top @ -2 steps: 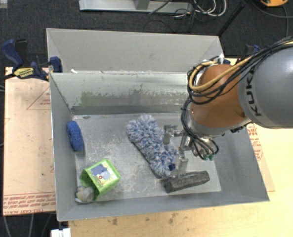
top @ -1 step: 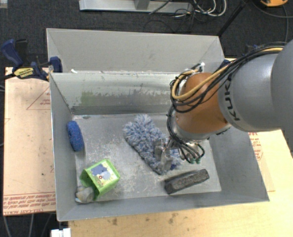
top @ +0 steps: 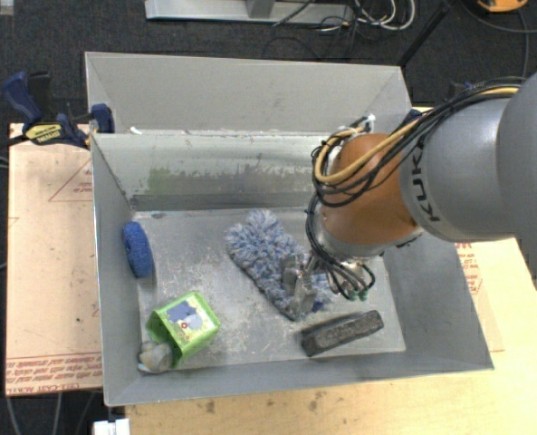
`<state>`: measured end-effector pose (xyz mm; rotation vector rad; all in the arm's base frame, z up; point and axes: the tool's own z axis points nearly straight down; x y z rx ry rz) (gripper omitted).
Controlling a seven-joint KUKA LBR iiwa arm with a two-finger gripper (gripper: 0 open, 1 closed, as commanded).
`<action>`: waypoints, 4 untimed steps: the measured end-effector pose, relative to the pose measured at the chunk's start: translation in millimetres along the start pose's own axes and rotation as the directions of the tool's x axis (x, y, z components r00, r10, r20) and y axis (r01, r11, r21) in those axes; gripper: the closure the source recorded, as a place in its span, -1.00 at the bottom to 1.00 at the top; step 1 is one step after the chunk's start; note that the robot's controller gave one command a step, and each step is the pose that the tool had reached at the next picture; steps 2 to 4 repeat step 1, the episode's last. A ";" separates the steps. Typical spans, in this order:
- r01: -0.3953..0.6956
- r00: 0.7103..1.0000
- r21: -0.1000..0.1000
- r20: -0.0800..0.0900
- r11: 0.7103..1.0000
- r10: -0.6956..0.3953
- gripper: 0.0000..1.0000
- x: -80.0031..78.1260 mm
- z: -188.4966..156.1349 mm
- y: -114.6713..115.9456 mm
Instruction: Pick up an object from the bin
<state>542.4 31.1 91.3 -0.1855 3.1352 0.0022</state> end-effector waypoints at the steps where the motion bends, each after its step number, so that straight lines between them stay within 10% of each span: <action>1: -0.009 1.000 0.001 0.003 1.000 0.009 1.00 2.8 -148.8 2.6; 4: -0.009 1.000 0.001 0.003 1.000 0.009 1.00 2.8 -148.8 2.6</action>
Offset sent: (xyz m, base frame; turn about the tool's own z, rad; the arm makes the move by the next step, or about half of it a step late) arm 0.0000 0.0000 0.0000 0.0000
